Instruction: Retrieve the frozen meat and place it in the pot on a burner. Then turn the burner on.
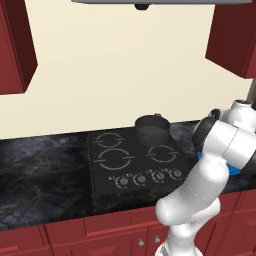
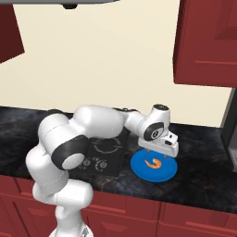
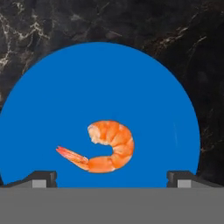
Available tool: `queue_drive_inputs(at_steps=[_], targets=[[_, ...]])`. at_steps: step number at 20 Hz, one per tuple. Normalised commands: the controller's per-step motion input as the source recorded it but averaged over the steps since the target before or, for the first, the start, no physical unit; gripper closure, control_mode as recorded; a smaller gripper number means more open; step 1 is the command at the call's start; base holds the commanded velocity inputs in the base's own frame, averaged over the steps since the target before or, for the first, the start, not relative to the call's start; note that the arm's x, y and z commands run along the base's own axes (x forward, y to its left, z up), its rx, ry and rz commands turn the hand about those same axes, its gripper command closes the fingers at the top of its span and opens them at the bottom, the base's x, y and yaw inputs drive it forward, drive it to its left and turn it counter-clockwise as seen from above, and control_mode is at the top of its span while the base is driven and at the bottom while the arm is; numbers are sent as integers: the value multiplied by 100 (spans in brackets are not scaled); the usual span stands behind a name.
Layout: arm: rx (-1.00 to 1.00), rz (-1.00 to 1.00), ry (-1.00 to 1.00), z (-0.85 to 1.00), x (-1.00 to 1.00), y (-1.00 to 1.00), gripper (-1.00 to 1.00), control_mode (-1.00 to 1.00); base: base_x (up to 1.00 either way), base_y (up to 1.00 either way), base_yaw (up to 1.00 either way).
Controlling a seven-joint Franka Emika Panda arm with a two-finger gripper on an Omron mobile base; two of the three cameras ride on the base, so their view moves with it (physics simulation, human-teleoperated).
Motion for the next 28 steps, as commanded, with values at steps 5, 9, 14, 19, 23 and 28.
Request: queue_drive_inputs(at_steps=[5, 9, 14, 19, 23, 28], targets=[[1, 0, 8, -44, 4, -11, -100, -100, 0, 0, 0], [0, -4, 13, -28, 4, -19, -100, -100, 0, 0, 0], [0, 0, 2, -16, 0, -4, -100, -100, 0, 0, 0], [2, 0, 0, -19, 0, 0, -100, -100, 0, 0, 0], [2, 0, 0, -16, 0, 0, -100, -100, 0, 0, 0], [1, 0, 3, -4, 0, 4, -100, -100, 0, 0, 0]])
